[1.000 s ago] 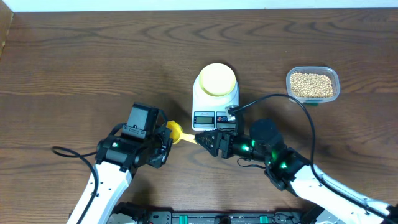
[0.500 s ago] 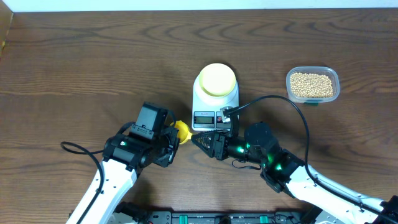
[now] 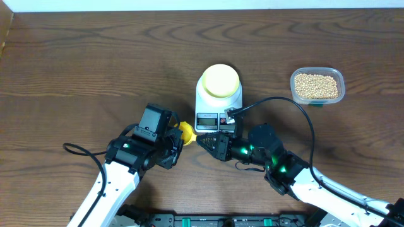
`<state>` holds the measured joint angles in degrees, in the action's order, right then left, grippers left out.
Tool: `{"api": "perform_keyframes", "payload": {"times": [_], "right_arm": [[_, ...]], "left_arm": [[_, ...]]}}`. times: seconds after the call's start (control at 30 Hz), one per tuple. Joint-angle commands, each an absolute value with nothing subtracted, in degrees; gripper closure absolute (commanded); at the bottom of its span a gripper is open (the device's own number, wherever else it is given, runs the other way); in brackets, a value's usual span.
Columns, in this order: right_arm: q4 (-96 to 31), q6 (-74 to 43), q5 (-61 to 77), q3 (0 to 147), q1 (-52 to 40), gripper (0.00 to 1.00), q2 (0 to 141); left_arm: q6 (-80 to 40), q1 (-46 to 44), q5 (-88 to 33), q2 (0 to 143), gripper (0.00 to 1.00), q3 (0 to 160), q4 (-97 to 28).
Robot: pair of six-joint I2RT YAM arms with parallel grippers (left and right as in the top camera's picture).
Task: Scoop item into bowl and weigh 50g on scale
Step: 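Grasp the scoop handle with the right gripper and release the left gripper, then carry the scoop with the right gripper toward the soybean tub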
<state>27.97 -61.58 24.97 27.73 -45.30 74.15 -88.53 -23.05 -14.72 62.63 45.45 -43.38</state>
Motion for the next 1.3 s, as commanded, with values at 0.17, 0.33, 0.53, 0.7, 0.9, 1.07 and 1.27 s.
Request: {"api": "perform_keyframes", "payload": {"times": [0.17,0.33,0.53,0.7,0.9,1.07,1.27], "right_arm": [[28.1,-62.2,26.1,28.4,-45.9,0.88,74.3],[28.1,-62.2,26.1,28.4,-45.9,0.91,74.3],[28.1,-62.2,26.1,28.4,-45.9,0.99,74.3],[28.1,-62.1,26.0,28.4,-45.8,0.99,74.3],[27.7,-60.4,26.0,28.4,-45.8,0.99,74.3],[23.2,-54.0,24.9,28.4,-45.7,0.99,74.3],[16.1,-48.1,24.4,28.4,-42.9,0.99,72.4]], "left_arm": [[-88.6,-23.3,-14.6,62.9,0.93,46.0,-43.3],[-88.6,-23.3,-14.6,62.9,0.93,46.0,-43.4],[-88.6,-23.4,-14.6,62.9,0.94,46.0,-43.4],[-88.6,-23.4,-14.6,62.9,0.93,46.0,-43.4],[-88.6,-23.3,-14.5,62.9,0.58,46.0,-43.4],[-88.6,-23.3,-14.3,62.9,0.4,46.0,-43.4],[-84.4,-23.3,-11.6,62.9,0.39,46.0,-43.4]]}}
